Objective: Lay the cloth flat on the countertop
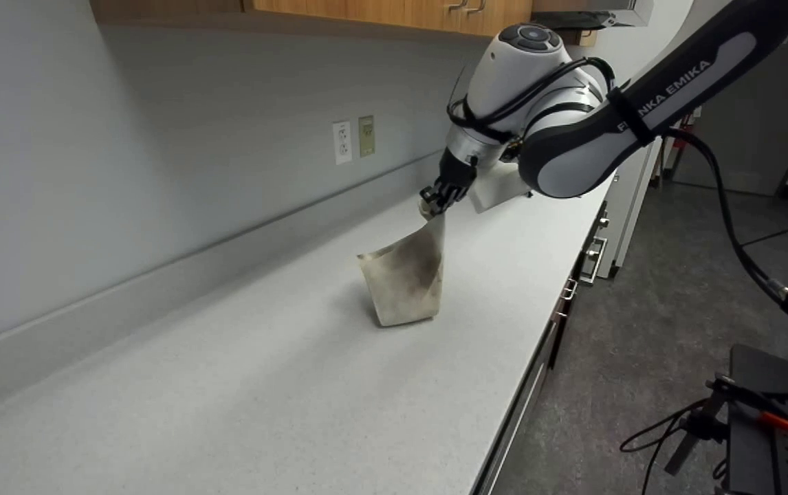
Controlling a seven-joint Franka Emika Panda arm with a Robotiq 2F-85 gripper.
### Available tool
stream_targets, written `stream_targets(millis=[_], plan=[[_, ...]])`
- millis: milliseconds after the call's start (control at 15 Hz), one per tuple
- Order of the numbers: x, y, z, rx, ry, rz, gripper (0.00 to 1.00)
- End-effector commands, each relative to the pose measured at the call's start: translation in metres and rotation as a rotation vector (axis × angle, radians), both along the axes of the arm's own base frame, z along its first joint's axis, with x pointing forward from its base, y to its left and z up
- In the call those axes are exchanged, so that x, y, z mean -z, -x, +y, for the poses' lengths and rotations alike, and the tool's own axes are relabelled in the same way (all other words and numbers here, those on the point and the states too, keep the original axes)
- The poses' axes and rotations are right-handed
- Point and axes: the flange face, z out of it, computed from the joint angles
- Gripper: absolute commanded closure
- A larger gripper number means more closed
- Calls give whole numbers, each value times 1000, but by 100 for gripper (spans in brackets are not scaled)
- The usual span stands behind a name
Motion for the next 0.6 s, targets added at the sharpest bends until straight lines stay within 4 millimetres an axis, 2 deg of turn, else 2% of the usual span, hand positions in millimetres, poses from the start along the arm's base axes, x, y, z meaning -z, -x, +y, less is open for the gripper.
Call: stream_targets(millis=[0,267,400,533], plan=[[3,33,-46,68,69,52,99],[17,58,-86,142,145,118,99],[26,69,-98,186,172,159,99],[27,73,-103,220,192,172,99]])
